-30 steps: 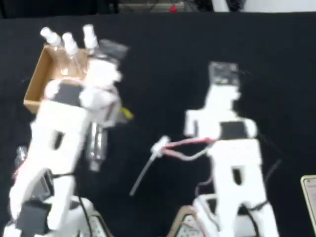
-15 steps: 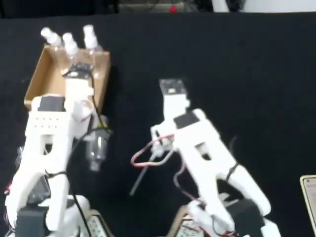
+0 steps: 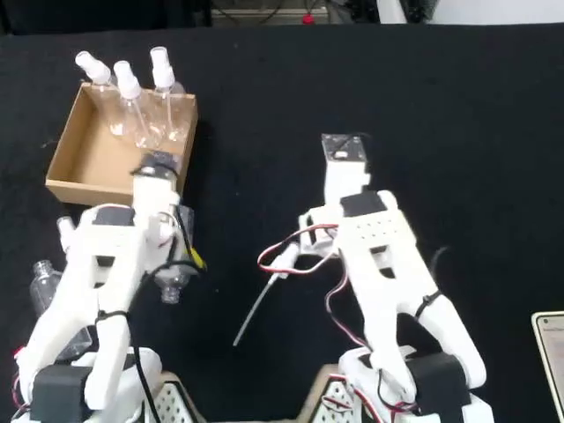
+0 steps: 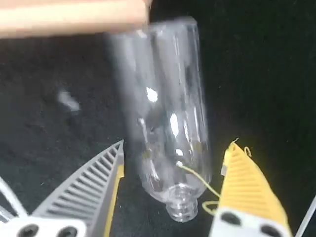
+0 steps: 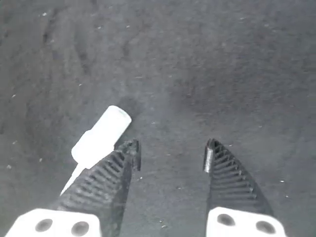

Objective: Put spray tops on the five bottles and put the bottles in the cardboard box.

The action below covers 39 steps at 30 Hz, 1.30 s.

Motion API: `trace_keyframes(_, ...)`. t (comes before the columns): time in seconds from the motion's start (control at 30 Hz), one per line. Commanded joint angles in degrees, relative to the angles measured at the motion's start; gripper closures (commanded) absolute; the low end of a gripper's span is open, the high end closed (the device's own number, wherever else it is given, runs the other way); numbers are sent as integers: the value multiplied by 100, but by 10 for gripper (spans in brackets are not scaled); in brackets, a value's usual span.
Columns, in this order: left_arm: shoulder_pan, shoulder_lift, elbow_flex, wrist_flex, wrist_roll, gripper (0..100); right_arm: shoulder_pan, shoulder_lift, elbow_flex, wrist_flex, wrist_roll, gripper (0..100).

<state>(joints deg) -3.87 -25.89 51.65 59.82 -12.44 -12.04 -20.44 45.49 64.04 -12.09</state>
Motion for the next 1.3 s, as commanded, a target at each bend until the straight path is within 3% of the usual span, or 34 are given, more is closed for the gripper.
trace_keyframes(0.0, 453, -229, 233, -62, -563, 697, 264, 4, -48, -70, 62, 792)
trace_keyframes(0.13, 681, -229, 268, 53, -1108, 720, 281, 4, -57, -70, 62, 792)
trace_keyframes(0.3, 892, -229, -189, 571, -1776, 850, 290, 4, -40, -70, 62, 792)
trace_keyframes(0.43, 892, -229, -400, 888, -2154, 850, 290, 4, -31, -62, 62, 792)
trace_keyframes(0.53, 884, -229, -549, 1424, -3033, 847, 290, 4, -31, -62, 62, 792)
trace_keyframes(0.67, 752, -229, -708, 2127, -4738, 847, 290, 4, -31, -62, 62, 792)
trace_keyframes(0.8, 629, -229, -699, 2295, -6207, 847, 290, 4, -31, -62, 62, 792)
trace_keyframes(1.03, 286, -229, -884, 1688, -6198, 842, 677, 4, -40, -62, 70, 792)
trace_keyframes(1.2, -66, -176, -1253, 1618, -5670, 655, 782, 4, -48, -62, 440, 792)
trace_keyframes(1.27, -171, -185, -1393, 1609, -5635, 623, 782, 4, -57, -62, 440, 792)
